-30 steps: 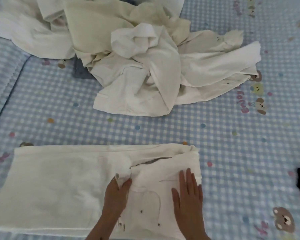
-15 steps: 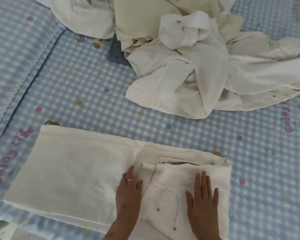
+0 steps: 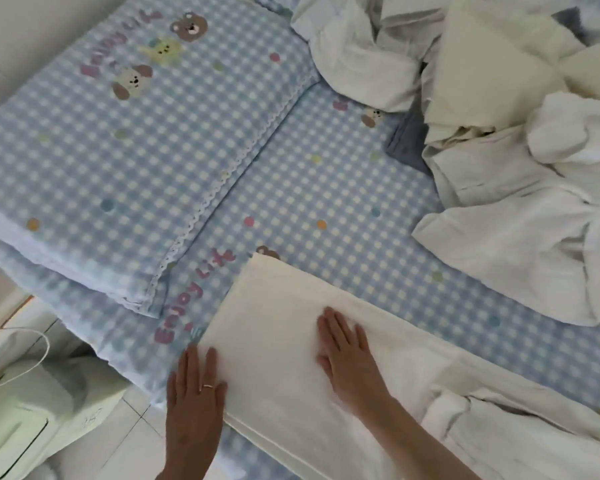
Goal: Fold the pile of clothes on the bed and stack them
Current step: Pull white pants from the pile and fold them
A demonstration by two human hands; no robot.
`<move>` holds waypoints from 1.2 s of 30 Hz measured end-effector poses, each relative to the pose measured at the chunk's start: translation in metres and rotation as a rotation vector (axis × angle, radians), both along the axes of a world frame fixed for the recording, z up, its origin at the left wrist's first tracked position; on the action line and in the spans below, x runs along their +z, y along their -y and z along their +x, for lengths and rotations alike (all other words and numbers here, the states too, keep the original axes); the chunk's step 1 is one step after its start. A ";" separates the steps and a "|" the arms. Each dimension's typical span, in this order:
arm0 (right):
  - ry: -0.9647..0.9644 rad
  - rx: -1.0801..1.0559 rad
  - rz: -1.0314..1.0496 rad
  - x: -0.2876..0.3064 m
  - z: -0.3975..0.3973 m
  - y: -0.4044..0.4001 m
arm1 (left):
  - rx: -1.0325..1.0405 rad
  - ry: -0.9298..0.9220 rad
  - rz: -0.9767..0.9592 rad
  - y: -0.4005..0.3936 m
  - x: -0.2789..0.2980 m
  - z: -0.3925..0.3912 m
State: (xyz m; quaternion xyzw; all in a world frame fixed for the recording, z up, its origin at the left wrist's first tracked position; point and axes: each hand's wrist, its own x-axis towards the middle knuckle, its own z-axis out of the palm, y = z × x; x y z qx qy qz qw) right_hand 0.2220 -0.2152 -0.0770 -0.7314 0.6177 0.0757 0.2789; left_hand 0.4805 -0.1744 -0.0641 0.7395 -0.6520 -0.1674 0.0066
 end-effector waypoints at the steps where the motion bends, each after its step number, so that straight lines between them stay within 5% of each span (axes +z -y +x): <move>1: 0.015 0.047 -0.014 -0.002 0.010 0.015 | 0.074 -0.022 0.021 0.007 -0.002 0.005; 6: 0.006 0.247 -0.150 -0.017 0.082 0.115 | 0.282 -0.135 0.198 0.034 -0.004 0.024; 9: -0.046 0.545 -0.301 -0.007 0.118 0.156 | 0.447 -0.310 0.266 0.037 0.001 0.031; 12: -0.113 0.727 -0.204 -0.006 0.128 0.173 | 0.526 -0.478 0.267 0.037 0.014 0.035; 18: 0.087 0.605 -0.192 0.042 0.083 0.166 | 0.531 -0.728 0.282 0.032 0.081 0.014; 24: 0.191 0.311 -0.181 0.105 -0.058 0.104 | 0.317 -1.050 0.747 0.002 0.106 -0.078; 28: 0.089 0.247 -0.233 0.110 -0.135 0.045 | 0.019 -0.991 0.466 -0.041 0.108 -0.154; 31: 0.035 0.250 -0.297 0.112 -0.191 0.000 | -0.075 -1.023 0.545 -0.064 0.111 -0.205; 33: 0.010 0.231 -0.322 0.117 -0.231 -0.035 | -0.347 -0.948 0.785 -0.077 0.100 -0.245; 36: -0.058 0.147 -0.341 0.122 -0.288 -0.093 | -0.525 -0.940 0.896 -0.111 0.088 -0.301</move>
